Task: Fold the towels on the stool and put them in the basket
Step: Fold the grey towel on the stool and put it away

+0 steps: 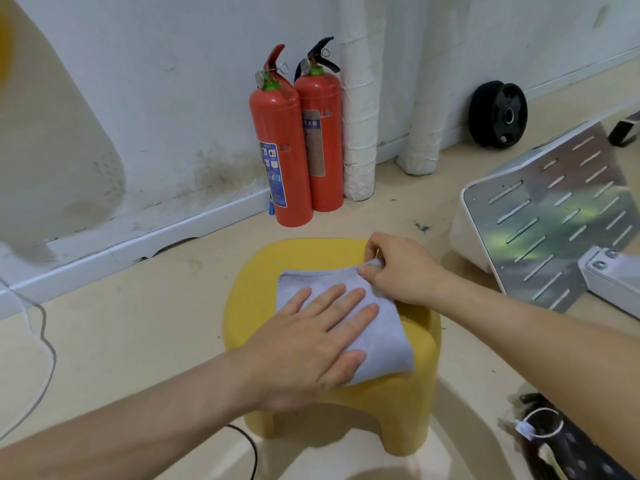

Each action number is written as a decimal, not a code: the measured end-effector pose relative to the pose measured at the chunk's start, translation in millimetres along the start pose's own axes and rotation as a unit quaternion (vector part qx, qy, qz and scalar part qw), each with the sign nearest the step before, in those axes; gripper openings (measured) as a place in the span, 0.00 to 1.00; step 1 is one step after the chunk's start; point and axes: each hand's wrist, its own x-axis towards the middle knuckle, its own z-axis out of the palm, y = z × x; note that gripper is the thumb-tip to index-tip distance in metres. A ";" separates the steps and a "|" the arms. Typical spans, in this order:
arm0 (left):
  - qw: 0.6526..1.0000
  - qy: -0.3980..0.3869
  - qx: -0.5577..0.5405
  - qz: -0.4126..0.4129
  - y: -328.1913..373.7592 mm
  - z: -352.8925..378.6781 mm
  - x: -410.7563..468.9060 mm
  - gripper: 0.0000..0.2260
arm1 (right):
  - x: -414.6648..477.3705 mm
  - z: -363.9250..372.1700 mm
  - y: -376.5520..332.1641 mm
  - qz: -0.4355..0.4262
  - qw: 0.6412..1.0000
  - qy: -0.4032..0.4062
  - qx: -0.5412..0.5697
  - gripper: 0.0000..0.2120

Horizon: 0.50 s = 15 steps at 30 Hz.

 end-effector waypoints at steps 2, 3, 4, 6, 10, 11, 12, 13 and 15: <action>0.997 0.046 0.046 0.042 3.6 9.6 -5.2 0.30 | -4.6 4.4 -0.8 0.000 1.000 0.018 -0.017 0.09; 0.994 0.057 0.079 0.054 3.6 13.8 -6.4 0.32 | -7.4 6.6 -2.4 -0.018 0.998 0.031 -0.051 0.11; 0.990 0.067 0.110 0.058 2.8 16.7 -6.1 0.33 | -10.5 6.8 -5.3 -0.049 0.992 0.056 -0.098 0.13; 0.987 0.079 0.131 0.055 3.9 16.4 -2.8 0.34 | -16.6 1.8 -13.1 -0.147 0.968 0.115 -0.167 0.17; 0.986 0.101 0.125 0.054 6.2 15.9 0.1 0.29 | -37.1 3.1 -22.8 -0.241 0.966 0.068 -0.064 0.16; 0.984 0.107 0.128 0.058 5.1 17.7 0.1 0.27 | -44.0 7.9 -19.1 -0.220 0.975 0.025 -0.020 0.16; 0.982 0.116 0.134 0.065 4.5 18.6 -0.8 0.26 | -50.0 12.0 -13.7 -0.195 0.981 -0.010 0.016 0.18; 0.980 0.124 0.137 0.072 3.5 18.5 -2.0 0.26 | -53.7 14.0 -7.9 -0.180 0.983 -0.031 0.031 0.19; 0.977 0.137 0.140 0.088 -2.2 17.1 -7.2 0.26 | -56.1 12.8 -0.8 -0.180 0.982 -0.054 0.009 0.23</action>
